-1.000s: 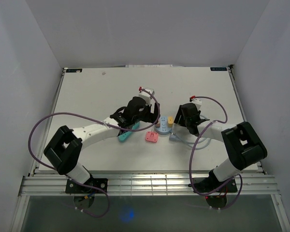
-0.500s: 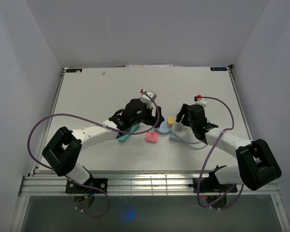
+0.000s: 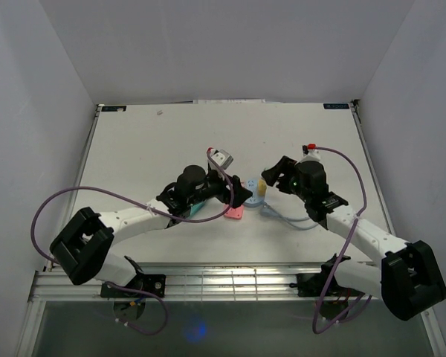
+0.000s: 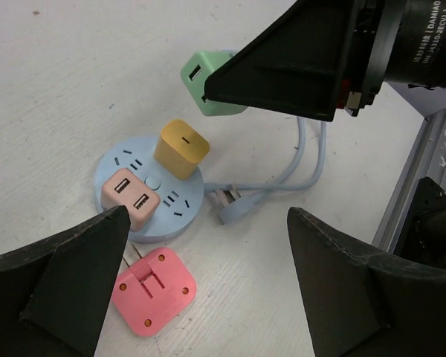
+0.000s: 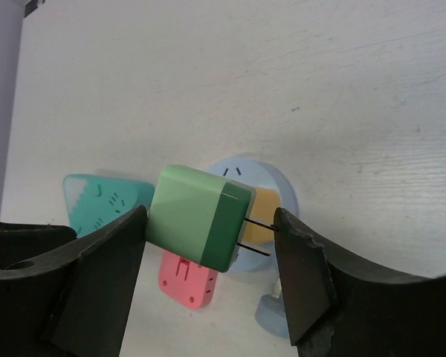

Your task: Insert the plug

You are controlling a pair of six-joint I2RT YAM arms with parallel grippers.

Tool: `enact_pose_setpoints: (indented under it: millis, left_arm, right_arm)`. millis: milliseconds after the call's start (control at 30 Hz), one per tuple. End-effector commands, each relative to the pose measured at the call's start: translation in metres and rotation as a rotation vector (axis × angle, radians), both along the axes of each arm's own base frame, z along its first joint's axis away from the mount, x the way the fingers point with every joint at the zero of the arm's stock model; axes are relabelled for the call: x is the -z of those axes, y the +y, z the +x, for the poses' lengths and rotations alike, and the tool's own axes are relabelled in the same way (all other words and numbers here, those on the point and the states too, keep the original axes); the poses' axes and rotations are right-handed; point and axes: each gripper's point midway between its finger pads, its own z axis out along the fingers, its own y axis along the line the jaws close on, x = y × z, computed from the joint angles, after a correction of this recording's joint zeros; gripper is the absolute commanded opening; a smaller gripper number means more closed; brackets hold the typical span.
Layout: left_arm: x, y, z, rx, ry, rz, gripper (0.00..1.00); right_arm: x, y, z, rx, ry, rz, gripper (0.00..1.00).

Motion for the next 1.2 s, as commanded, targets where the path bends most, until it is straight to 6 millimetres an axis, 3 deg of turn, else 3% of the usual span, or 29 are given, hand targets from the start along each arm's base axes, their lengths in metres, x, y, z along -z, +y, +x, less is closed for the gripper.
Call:
enact_pose_setpoints:
  millis: [0,200,433,733,1167]
  left_arm:
    - [-0.041,-0.001,-0.006,0.031,-0.100,-0.126,0.98]
    - [-0.032,-0.001,-0.011,0.040,-0.083,-0.176,0.98]
    - [-0.026,0.000,-0.007,0.005,-0.078,-0.192,0.98]
    - [-0.023,0.002,-0.001,-0.025,-0.088,-0.203,0.98]
    - [-0.053,0.012,-0.016,0.028,-0.270,-0.262,0.98]
  right_arm:
    - [-0.043,0.028,-0.006,-0.096,-0.029,0.178,0.53]
    - [-0.069,0.046,-0.016,-0.139,-0.054,0.290,0.52]
    - [-0.082,0.064,-0.030,-0.176,-0.070,0.380,0.51]
    - [-0.081,0.093,-0.049,-0.241,-0.034,0.462,0.51]
    - [-0.078,0.107,-0.069,-0.319,0.032,0.539,0.51]
